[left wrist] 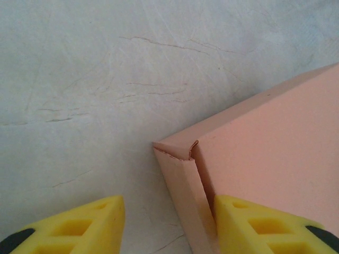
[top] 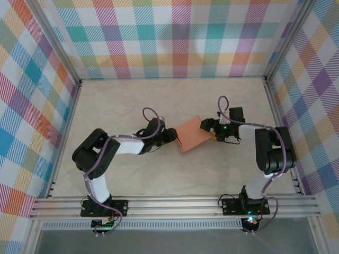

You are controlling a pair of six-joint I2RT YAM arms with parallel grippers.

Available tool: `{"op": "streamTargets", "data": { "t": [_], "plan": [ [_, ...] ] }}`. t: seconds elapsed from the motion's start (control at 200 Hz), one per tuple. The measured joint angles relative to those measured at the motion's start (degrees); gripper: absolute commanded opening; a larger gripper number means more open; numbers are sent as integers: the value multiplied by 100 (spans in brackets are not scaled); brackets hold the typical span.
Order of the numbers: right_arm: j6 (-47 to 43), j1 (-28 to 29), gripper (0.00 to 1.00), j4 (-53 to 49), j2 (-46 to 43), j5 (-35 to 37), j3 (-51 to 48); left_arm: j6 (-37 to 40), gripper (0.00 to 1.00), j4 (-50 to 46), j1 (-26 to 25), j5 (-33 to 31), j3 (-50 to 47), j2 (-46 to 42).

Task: Fold the paper box

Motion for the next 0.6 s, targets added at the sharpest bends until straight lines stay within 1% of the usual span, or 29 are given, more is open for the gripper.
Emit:
{"op": "streamTargets", "data": {
  "t": [0.07, 0.155, 0.19, 0.315, 0.385, 0.5, 0.6],
  "plan": [
    [133, 7, 84, 186, 35, -238, -63, 0, 47, 17, 15, -11, -39, -9],
    [269, 22, 77, 396, 59, -492, -87, 0, 48, 13, 33, -11, -52, -9],
    [308, 28, 73, 466, 66, -573, -87, 2, 48, 11, 33, -22, -55, -9],
    [431, 37, 65, 658, 66, -778, -90, 2, 48, -31, 33, -44, -55, -9],
    [459, 37, 56, 730, 66, -868, -90, 2, 49, -48, 35, -48, -55, -9],
    [538, 37, 53, 789, 66, -960, -90, 7, 50, -72, 37, -52, -48, -20],
    [555, 39, 46, 802, 66, -1016, -90, 33, 52, -160, 37, -81, -48, -57]
  ]
}}
